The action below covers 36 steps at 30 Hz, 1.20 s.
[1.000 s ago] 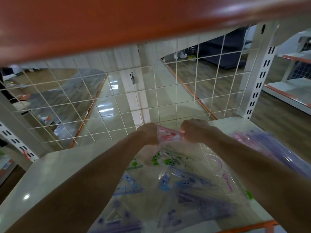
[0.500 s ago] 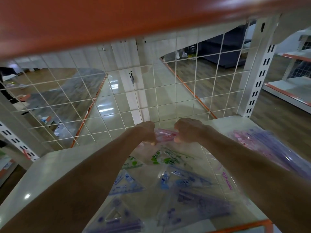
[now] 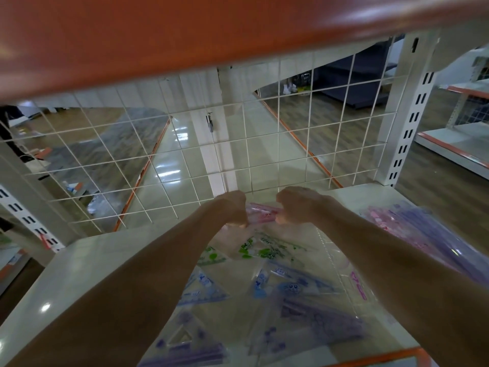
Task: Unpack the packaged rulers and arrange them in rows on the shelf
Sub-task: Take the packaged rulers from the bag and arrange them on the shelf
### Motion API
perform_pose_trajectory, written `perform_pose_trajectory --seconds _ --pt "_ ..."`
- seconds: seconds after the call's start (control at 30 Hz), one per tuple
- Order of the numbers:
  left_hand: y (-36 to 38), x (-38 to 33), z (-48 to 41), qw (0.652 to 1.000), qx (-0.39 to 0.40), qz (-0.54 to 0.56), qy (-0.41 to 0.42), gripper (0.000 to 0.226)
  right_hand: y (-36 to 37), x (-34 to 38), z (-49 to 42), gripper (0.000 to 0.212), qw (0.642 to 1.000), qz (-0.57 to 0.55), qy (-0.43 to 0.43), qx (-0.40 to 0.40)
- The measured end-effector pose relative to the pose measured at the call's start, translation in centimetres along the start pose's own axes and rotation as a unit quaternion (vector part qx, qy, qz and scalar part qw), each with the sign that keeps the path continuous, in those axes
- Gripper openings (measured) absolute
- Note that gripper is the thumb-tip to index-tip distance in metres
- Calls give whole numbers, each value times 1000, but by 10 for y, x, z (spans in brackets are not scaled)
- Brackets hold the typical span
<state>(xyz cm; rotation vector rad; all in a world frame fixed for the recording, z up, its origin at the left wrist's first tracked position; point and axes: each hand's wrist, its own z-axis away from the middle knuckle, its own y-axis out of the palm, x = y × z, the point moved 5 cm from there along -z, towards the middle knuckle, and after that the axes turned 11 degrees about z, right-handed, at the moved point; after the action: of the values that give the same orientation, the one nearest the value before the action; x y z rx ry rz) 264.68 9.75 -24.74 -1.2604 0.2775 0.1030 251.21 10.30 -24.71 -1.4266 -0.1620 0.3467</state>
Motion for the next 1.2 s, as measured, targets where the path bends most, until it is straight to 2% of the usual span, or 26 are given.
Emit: perform_pose_trajectory --seconds 0.07,0.13,0.2,0.33,0.47,0.57,0.67,0.73,0.83,0.87,0.93,1.03,1.1,1.2 --pt "-14 6 11 1000 -25 12 5 49 -8 -4 12 38 1000 -12 -2 -20" --pt "-27 12 24 998 -53 13 23 43 -12 -2 29 26 999 -30 -26 -23" --pt "-26 11 35 998 -38 15 48 35 -8 7 47 16 997 -56 -61 7" --pt "-2 -3 48 995 19 54 80 30 8 20 63 35 996 -30 -68 57" --pt "13 -2 50 994 34 75 69 32 11 21 60 29 996 6 -67 50" --pt "17 -2 53 995 40 75 55 17 10 21 62 23 997 5 -60 44" --pt "22 -4 53 996 34 68 46 26 5 26 65 25 998 18 -50 38" --pt "26 -5 52 991 38 122 33 21 4 29 64 30 997 33 -51 39" --pt "30 -8 55 981 55 187 -2 29 4 30 62 44 997 6 -55 58" --pt "30 -8 56 983 45 181 -2 28 4 29 62 44 996 -18 -59 67" --pt "27 -9 57 990 12 141 11 28 6 26 63 24 994 -49 -57 84" --pt "25 -9 58 991 -11 128 24 35 14 22 62 23 993 -70 -51 84" --pt "23 -9 58 986 -28 162 39 21 15 22 64 15 993 -84 -58 54" --pt "11 -7 60 972 -106 201 58 16 5 18 66 8 993 -113 -34 -29"
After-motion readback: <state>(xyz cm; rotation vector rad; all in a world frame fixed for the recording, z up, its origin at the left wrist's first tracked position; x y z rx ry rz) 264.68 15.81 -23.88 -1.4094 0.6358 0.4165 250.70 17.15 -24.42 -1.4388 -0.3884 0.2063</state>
